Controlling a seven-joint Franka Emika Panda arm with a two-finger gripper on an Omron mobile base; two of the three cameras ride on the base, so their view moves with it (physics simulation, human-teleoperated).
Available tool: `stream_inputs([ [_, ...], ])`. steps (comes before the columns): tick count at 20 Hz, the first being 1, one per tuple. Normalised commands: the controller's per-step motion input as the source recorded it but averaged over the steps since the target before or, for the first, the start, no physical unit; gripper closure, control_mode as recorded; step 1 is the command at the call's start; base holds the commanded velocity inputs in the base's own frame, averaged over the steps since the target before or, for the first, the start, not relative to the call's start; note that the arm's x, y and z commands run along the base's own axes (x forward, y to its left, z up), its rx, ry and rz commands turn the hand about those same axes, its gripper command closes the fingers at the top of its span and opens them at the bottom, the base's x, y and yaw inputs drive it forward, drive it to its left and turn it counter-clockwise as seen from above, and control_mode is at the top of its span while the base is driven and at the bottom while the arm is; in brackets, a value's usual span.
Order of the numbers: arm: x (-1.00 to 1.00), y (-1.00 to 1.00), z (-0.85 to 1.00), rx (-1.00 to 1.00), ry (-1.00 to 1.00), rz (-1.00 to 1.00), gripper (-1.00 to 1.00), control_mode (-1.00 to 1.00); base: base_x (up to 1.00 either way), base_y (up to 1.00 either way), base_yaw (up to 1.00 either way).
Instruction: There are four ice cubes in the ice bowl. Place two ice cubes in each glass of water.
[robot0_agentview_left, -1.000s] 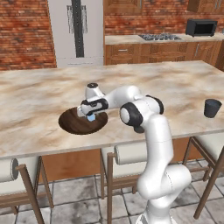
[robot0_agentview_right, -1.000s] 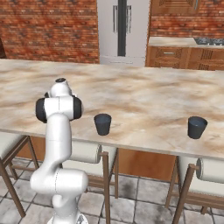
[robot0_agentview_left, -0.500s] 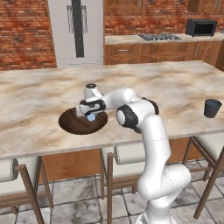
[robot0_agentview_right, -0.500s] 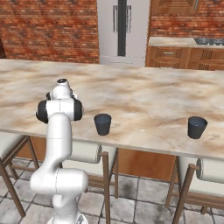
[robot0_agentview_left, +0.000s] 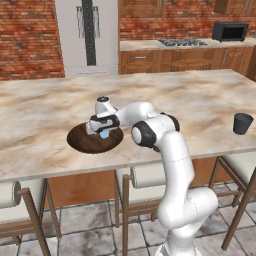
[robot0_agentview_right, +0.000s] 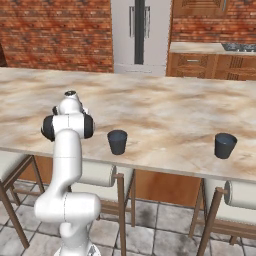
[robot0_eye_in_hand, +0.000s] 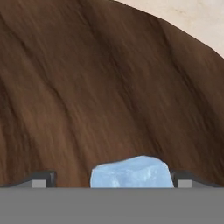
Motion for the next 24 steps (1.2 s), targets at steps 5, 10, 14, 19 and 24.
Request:
stream_inputs([
  [5, 0.00, -0.01, -0.22, 0.00, 0.00, 0.00, -1.00, -1.00, 0.00, 0.00, 0.00],
  [10, 0.00, 0.00, -0.04, 0.00, 0.00, 0.00, -1.00, -1.00, 0.00, 0.00, 0.00],
  [14, -0.01, 0.00, -0.02, 0.00, 0.00, 0.00, -1.00, -1.00, 0.00, 0.00, 0.00],
  [19, -0.01, -0.04, -0.06, 0.00, 0.00, 0.00, -1.00, -1.00, 0.00, 0.00, 0.00],
  [24, -0.05, -0.08, -0.07, 0.00, 0.00, 0.00, -1.00, -1.00, 0.00, 0.00, 0.00],
])
